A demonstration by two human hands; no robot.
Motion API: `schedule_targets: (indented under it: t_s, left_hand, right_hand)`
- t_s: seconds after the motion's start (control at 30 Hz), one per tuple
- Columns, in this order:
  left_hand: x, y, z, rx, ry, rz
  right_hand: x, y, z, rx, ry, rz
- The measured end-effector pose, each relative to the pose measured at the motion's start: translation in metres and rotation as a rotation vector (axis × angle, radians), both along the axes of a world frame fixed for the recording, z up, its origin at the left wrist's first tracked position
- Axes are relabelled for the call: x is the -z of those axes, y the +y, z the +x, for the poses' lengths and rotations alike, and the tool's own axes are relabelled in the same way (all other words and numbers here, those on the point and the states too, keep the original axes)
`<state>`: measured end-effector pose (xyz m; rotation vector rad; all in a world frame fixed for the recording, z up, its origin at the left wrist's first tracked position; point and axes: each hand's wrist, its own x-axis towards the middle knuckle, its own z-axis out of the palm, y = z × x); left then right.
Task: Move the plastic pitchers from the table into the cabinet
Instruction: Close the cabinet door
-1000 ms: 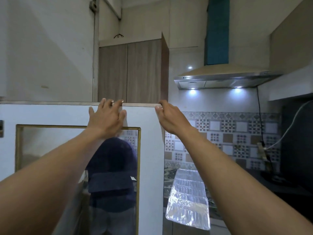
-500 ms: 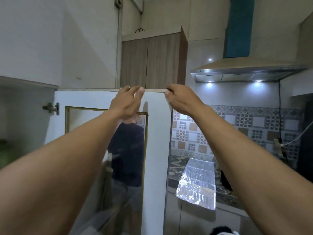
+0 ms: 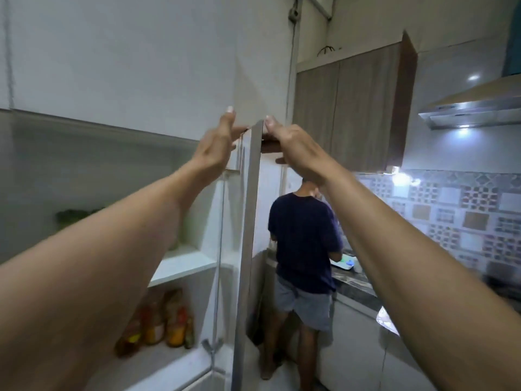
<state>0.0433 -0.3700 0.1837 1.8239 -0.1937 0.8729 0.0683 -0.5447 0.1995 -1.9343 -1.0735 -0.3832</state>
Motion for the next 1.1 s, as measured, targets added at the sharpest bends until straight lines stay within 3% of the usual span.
schedule_targets:
  t_s: [0.1, 0.27, 0.47, 0.67, 0.77, 0.83, 0.97, 1.1]
  left_hand:
    - [-0.002, 0.043, -0.046, 0.029, 0.048, -0.210]
    - [-0.004, 0.109, -0.111, -0.027, 0.041, -0.389]
    - [0.007, 0.184, -0.128, -0.605, -0.115, -0.050]
    - [0.022, 0.236, -0.114, -1.125, -0.124, 0.407]
    - [0.038, 0.267, -0.093, -1.402, 0.061, 0.689]
    - [0.049, 0.289, -0.076, -1.533, 0.171, 0.751]
    - [0.066, 0.324, -0.043, -1.591, 0.290, 0.870]
    - [0.077, 0.347, -0.019, -1.550, 0.367, 0.851]
  right_hand:
    - [0.011, 0.054, -0.012, -0.093, 0.068, -0.033]
    - [0.021, 0.146, -0.028, -0.152, -0.049, -0.168]
    - [0.033, 0.252, -0.028, -0.237, -0.127, -0.261]
    - [0.040, 0.314, 0.009, -0.185, -0.193, -0.289]
    - [0.048, 0.342, 0.041, -0.169, -0.197, -0.307]
    - [0.055, 0.358, 0.069, -0.112, -0.208, -0.335]
    - [0.059, 0.380, 0.113, -0.019, -0.254, -0.369]
    - [0.066, 0.406, 0.136, -0.019, -0.327, -0.352]
